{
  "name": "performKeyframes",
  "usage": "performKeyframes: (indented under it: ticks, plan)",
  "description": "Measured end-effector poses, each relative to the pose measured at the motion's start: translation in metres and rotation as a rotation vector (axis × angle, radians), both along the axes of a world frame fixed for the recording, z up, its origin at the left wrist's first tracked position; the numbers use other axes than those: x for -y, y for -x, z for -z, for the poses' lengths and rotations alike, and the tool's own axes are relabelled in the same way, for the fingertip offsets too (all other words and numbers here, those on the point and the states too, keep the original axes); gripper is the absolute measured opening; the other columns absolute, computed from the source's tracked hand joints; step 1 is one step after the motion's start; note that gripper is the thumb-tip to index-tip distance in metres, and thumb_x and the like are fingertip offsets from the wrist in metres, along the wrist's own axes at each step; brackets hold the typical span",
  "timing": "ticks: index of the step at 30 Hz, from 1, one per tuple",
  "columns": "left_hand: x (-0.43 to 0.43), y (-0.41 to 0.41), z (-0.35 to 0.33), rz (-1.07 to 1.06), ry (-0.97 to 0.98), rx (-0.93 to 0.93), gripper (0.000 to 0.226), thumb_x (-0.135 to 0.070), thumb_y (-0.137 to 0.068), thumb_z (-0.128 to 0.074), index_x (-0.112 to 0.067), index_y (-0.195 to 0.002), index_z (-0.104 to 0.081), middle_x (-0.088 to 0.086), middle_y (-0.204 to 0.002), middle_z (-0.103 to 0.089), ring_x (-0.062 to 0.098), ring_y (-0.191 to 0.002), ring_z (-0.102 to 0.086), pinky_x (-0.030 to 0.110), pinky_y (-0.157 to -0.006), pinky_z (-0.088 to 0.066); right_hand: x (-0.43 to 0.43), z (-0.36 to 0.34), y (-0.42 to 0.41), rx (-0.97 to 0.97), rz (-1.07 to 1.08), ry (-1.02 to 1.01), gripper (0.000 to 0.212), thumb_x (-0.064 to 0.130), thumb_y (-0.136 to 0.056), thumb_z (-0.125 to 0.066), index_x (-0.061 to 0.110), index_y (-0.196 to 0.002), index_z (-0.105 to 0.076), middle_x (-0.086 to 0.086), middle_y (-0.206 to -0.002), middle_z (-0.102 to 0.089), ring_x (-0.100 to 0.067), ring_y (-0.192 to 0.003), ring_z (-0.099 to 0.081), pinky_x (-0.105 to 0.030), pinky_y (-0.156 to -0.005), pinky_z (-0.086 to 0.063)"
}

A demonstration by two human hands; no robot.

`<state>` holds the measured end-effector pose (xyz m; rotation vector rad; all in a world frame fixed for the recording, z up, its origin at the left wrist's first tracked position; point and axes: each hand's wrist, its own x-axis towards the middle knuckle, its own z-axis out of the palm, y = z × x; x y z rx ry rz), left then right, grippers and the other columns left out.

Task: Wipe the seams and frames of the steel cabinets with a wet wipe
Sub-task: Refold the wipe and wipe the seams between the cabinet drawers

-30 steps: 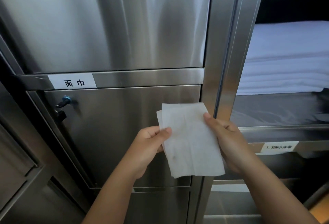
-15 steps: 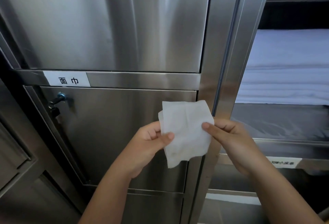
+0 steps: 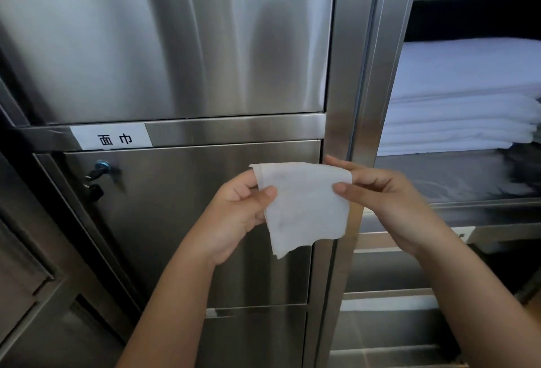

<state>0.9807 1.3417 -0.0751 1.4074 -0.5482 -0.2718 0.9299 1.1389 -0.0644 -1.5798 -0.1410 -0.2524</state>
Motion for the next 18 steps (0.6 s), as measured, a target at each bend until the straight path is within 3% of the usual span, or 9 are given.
performKeyframes:
  ticks: [3,6,11,13,16,18]
  plan:
    - [-0.005,0.002,-0.004,0.037,0.056,-0.007,0.028,-0.014,-0.078,-0.052,-0.015,-0.103,-0.064,-0.003,-0.096,-0.072,0.013,-0.09,-0.068,0.025,-0.071,-0.054,-0.004,0.0,0.002,0.059,0.034,-0.059,0.017,0.009,-0.071,-0.065,0.022,-0.073,-0.077,0.017,-0.115,-0.064,0.001,-0.112,-0.056,-0.009,-0.082,-0.048]
    - [-0.01,0.004,-0.009,0.08,0.035,0.034,0.021,-0.007,-0.081,-0.062,-0.02,-0.093,-0.073,-0.005,-0.093,-0.073,0.011,-0.09,-0.068,0.022,-0.073,-0.053,-0.008,0.002,0.006,0.114,0.047,-0.099,0.017,0.009,-0.07,-0.063,0.017,-0.078,-0.076,0.009,-0.122,-0.063,-0.003,-0.118,-0.054,-0.017,-0.088,-0.05]
    - [-0.019,0.008,-0.013,0.11,-0.125,0.163,0.048,0.008,-0.089,-0.048,-0.03,-0.083,-0.077,-0.003,-0.098,-0.072,0.014,-0.099,-0.065,0.026,-0.083,-0.052,-0.015,0.004,0.015,0.136,0.099,-0.036,0.041,-0.006,-0.082,-0.055,0.027,-0.068,-0.077,0.012,-0.126,-0.06,-0.001,-0.118,-0.053,-0.015,-0.088,-0.047]
    - [-0.021,0.01,-0.013,0.12,-0.147,0.169,0.048,0.007,-0.09,-0.048,-0.031,-0.084,-0.077,-0.002,-0.103,-0.071,0.016,-0.105,-0.063,0.028,-0.086,-0.051,-0.019,0.006,0.02,0.119,0.118,-0.025,0.043,-0.006,-0.084,-0.054,0.027,-0.068,-0.076,0.014,-0.124,-0.061,-0.002,-0.118,-0.054,-0.019,-0.089,-0.046]
    - [-0.024,0.015,-0.014,0.132,-0.109,0.107,0.028,-0.008,-0.077,-0.057,-0.026,-0.083,-0.078,0.003,-0.105,-0.07,0.018,-0.105,-0.062,0.029,-0.083,-0.051,-0.026,0.01,0.026,0.078,0.212,-0.088,0.029,-0.001,-0.087,-0.053,0.019,-0.086,-0.074,0.011,-0.12,-0.064,-0.003,-0.11,-0.059,-0.027,-0.092,-0.048]
    - [-0.025,0.02,-0.014,0.132,-0.088,0.094,0.028,-0.015,-0.077,-0.053,-0.025,-0.085,-0.077,0.004,-0.105,-0.069,0.019,-0.102,-0.062,0.03,-0.08,-0.051,-0.03,0.014,0.029,0.016,0.253,-0.145,0.027,0.004,-0.092,-0.049,0.02,-0.105,-0.067,0.007,-0.117,-0.066,-0.007,-0.105,-0.063,-0.029,-0.087,-0.05]
